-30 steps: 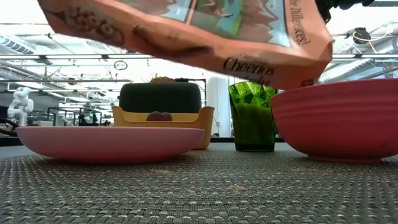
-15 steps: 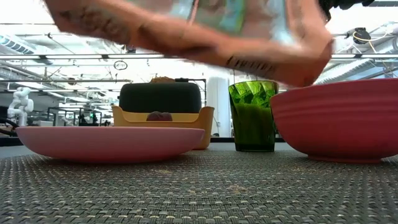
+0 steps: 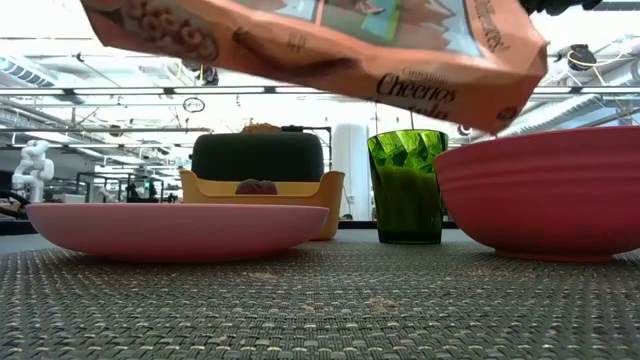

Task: Arrange a breakfast setting
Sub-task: Pour the cereal from the orange cereal box into the pink bowl

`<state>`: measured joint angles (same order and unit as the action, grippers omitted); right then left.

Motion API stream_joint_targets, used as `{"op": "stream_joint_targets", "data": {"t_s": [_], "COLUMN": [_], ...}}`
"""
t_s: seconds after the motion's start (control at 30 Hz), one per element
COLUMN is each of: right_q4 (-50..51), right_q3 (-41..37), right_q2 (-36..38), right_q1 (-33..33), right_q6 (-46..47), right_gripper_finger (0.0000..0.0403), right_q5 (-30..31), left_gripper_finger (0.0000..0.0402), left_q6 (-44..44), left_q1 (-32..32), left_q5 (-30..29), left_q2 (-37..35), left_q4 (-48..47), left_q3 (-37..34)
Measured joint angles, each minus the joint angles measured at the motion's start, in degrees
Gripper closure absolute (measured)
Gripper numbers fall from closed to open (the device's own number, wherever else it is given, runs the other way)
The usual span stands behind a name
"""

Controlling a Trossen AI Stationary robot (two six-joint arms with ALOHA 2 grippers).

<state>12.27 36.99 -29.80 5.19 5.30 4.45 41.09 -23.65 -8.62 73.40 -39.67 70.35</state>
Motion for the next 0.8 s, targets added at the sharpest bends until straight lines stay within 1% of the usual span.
{"op": "stream_joint_targets", "data": {"t_s": [0.33,0.8], "right_q4": [0.01,0.02], "right_q3": [-0.02,-0.02], "right_q2": [0.01,0.02], "right_q1": [0.00,0.00], "right_q6": [0.02,0.00], "right_gripper_finger": [0.0145,0.0145], "right_q5": [0.00,0.00], "left_gripper_finger": [0.0215,0.0215], "left_q6": [-1.58,-3.28], "left_q1": [-1.36,-4.28], "left_q5": [-0.60,-6.10], "left_q2": [-0.19,-0.32], "left_q4": [-0.05,0.70], "left_q3": [0.00,0.00]}}
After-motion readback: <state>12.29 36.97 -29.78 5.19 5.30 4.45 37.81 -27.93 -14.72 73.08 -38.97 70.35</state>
